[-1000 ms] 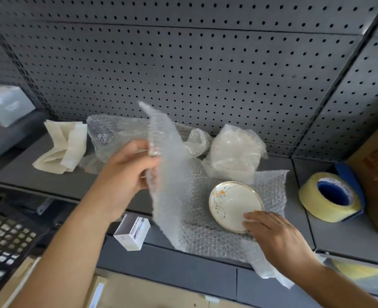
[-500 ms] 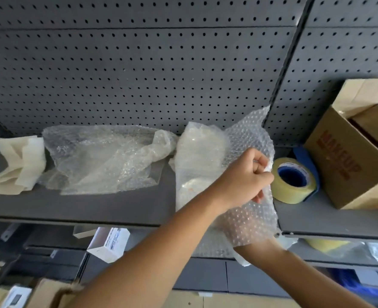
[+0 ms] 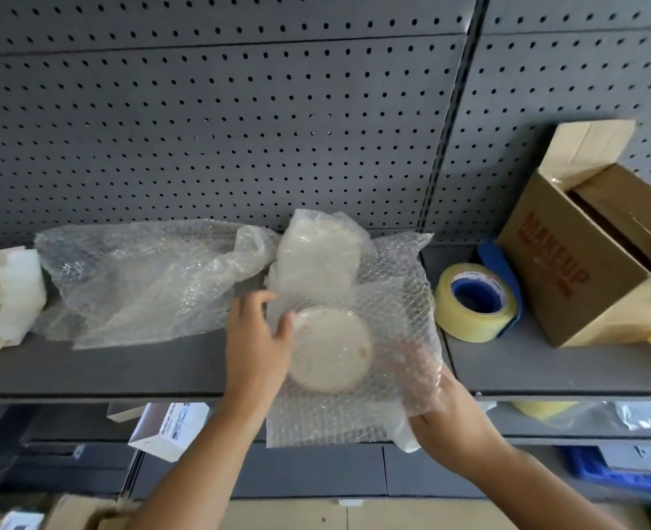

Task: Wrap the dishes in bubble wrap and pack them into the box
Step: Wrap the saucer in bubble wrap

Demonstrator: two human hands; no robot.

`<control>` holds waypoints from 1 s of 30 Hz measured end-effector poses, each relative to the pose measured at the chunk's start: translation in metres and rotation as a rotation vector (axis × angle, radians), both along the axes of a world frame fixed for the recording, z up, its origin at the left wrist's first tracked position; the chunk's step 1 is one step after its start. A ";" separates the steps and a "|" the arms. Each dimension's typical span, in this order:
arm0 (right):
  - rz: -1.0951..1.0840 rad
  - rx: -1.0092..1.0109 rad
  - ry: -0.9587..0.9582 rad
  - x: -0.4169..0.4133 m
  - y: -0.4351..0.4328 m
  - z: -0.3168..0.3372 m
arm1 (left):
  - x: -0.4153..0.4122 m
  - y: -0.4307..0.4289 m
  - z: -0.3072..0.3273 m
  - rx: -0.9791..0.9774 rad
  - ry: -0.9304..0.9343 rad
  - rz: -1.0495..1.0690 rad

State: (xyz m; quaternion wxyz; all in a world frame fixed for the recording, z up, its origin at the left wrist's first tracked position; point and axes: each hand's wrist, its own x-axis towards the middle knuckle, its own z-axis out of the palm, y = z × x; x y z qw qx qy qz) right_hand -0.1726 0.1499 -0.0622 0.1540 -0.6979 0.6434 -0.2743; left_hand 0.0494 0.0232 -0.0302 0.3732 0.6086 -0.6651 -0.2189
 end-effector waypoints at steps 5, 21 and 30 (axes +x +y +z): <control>-0.290 0.026 -0.337 -0.019 0.013 0.017 | 0.023 0.002 -0.008 0.352 0.260 0.089; -0.577 0.421 -0.717 -0.018 -0.020 0.034 | 0.007 0.006 -0.003 0.526 0.270 -0.098; -0.540 0.392 -0.370 -0.015 0.003 0.041 | -0.003 -0.009 0.004 0.624 0.037 -0.131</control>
